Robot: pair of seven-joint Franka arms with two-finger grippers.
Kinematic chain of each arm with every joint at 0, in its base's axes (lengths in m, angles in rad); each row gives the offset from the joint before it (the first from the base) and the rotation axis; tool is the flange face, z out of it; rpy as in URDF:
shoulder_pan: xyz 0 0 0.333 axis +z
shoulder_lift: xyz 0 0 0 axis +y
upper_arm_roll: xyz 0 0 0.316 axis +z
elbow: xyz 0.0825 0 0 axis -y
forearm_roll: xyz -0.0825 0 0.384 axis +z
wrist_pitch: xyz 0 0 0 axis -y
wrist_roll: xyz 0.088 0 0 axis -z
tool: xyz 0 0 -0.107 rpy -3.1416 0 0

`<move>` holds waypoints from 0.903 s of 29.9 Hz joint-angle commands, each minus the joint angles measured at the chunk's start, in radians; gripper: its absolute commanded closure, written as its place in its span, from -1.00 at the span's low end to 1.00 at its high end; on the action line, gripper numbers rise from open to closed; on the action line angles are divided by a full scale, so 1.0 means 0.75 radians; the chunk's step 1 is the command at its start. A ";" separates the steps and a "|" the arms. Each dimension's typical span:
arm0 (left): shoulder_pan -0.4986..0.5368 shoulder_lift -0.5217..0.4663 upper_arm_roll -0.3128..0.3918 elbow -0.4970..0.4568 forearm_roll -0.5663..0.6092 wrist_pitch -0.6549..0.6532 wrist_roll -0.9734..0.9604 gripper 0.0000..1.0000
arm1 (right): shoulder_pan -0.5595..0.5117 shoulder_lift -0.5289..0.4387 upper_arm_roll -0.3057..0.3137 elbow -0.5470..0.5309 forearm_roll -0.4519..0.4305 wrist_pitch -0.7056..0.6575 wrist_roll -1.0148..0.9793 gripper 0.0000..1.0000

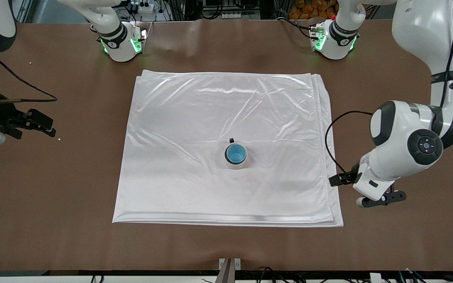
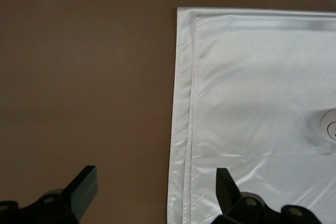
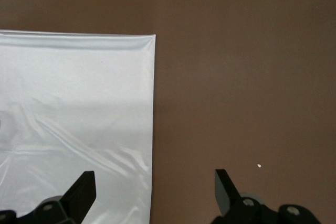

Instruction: Place blue cup into white mug on cloth

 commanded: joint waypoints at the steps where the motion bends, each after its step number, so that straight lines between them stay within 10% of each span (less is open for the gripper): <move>1: 0.055 -0.185 -0.011 -0.126 0.041 -0.065 0.103 -1.00 | -0.006 -0.060 0.006 -0.063 -0.014 0.023 -0.009 -1.00; 27: 0.070 -0.343 -0.011 -0.145 0.088 -0.205 0.171 -1.00 | 0.000 -0.103 -0.004 -0.126 -0.014 0.074 -0.009 -1.00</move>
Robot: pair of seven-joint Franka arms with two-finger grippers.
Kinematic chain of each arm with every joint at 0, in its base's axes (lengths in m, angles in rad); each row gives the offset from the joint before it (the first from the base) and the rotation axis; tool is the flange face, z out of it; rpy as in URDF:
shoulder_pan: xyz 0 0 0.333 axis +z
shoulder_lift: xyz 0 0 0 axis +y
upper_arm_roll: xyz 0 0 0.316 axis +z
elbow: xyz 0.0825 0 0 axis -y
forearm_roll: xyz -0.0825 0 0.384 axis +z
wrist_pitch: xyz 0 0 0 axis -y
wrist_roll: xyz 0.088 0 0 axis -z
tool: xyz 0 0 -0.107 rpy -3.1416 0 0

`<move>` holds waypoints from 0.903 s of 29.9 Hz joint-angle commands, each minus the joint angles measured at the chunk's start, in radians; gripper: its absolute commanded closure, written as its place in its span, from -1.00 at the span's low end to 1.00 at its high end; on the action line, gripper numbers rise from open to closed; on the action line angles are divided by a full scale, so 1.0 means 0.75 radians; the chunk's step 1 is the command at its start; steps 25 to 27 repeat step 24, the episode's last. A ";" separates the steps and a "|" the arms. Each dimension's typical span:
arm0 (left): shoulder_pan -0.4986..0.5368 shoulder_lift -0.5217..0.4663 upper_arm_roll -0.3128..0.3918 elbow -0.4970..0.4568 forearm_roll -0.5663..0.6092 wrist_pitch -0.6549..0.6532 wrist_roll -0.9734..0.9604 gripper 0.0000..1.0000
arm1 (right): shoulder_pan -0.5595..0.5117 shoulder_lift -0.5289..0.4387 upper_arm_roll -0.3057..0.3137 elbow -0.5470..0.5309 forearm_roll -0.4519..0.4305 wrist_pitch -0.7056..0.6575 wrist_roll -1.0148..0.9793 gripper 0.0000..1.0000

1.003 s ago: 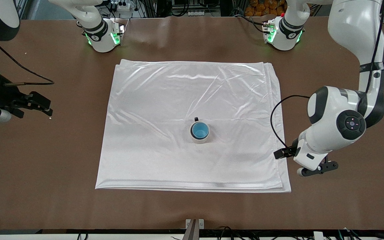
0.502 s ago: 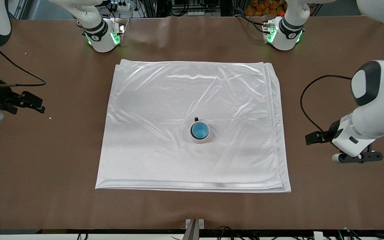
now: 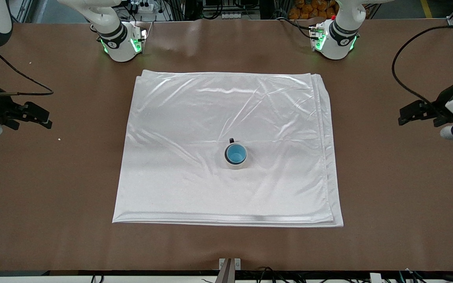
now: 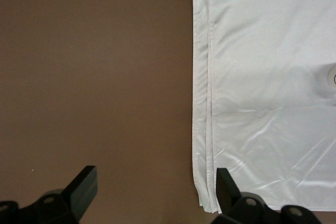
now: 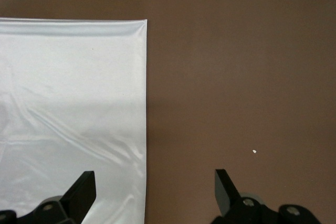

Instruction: Place blue cup into white mug on cloth

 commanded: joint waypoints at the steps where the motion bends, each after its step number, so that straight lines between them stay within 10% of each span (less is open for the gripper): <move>1: 0.004 -0.029 -0.007 -0.025 0.035 0.004 0.029 -1.00 | 0.004 -0.049 -0.004 -0.047 -0.016 0.014 -0.009 -1.00; 27: 0.004 -0.029 -0.007 -0.027 0.035 0.004 0.029 -1.00 | 0.037 -0.049 -0.041 -0.031 -0.014 -0.004 -0.054 -1.00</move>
